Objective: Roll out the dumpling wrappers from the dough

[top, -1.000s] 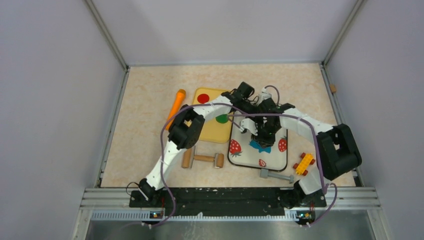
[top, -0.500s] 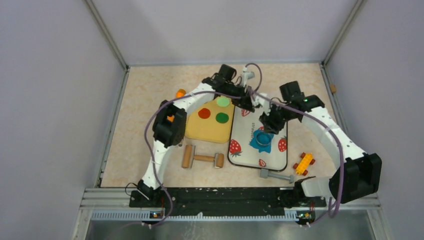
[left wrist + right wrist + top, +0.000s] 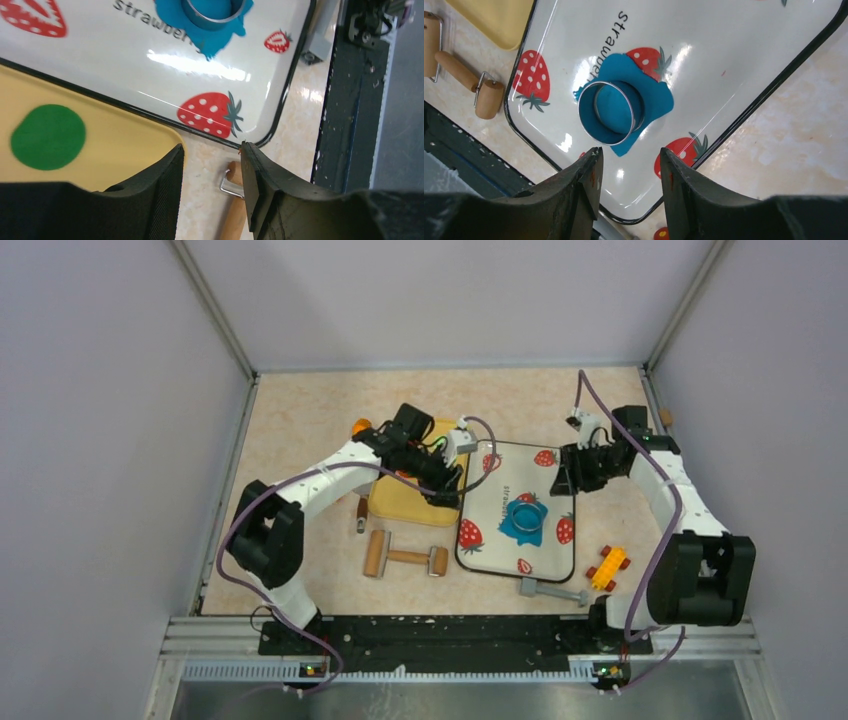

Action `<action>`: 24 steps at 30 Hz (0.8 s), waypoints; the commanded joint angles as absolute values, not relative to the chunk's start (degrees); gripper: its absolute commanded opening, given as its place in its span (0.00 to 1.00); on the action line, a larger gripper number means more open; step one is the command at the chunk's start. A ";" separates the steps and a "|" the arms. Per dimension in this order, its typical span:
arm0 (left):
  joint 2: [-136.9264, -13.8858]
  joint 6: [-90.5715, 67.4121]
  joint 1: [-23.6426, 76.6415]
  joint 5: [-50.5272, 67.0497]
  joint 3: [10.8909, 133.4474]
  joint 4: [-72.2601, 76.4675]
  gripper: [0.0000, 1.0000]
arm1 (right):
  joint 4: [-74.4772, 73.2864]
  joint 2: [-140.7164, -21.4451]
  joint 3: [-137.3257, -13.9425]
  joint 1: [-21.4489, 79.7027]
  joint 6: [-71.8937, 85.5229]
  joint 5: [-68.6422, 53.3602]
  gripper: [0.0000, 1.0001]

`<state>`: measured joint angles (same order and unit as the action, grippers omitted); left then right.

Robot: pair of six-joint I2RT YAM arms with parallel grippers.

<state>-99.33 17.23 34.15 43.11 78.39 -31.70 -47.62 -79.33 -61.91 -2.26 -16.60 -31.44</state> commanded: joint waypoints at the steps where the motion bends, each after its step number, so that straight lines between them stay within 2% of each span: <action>1: -93.48 26.16 36.55 41.49 71.47 -28.52 0.49 | -46.35 -78.54 -58.33 -4.71 -10.21 -33.96 0.48; 5: -91.23 28.50 38.96 38.55 67.08 -24.90 0.49 | -44.91 -81.12 -56.91 -5.74 -7.06 -32.89 0.53; 12: -92.44 33.02 42.12 30.66 67.77 -26.19 0.49 | -42.49 -85.17 -60.98 -5.80 -5.58 -32.40 0.53; 15: -95.49 33.89 42.54 29.64 72.46 -29.71 0.49 | -47.04 -87.31 -65.88 -6.28 -21.50 -36.31 0.53; 19: -99.38 35.16 42.58 30.67 80.02 -36.43 0.50 | -59.57 -91.15 -69.23 -12.78 -58.02 -47.58 0.56; 21: -100.48 33.96 42.58 30.95 81.19 -36.97 0.51 | -66.47 -94.03 -70.38 -14.52 -73.52 -48.63 0.59; 24: -102.80 24.29 42.54 28.07 81.90 -33.75 0.53 | -66.67 -97.47 -71.66 -14.85 -81.80 -46.59 0.67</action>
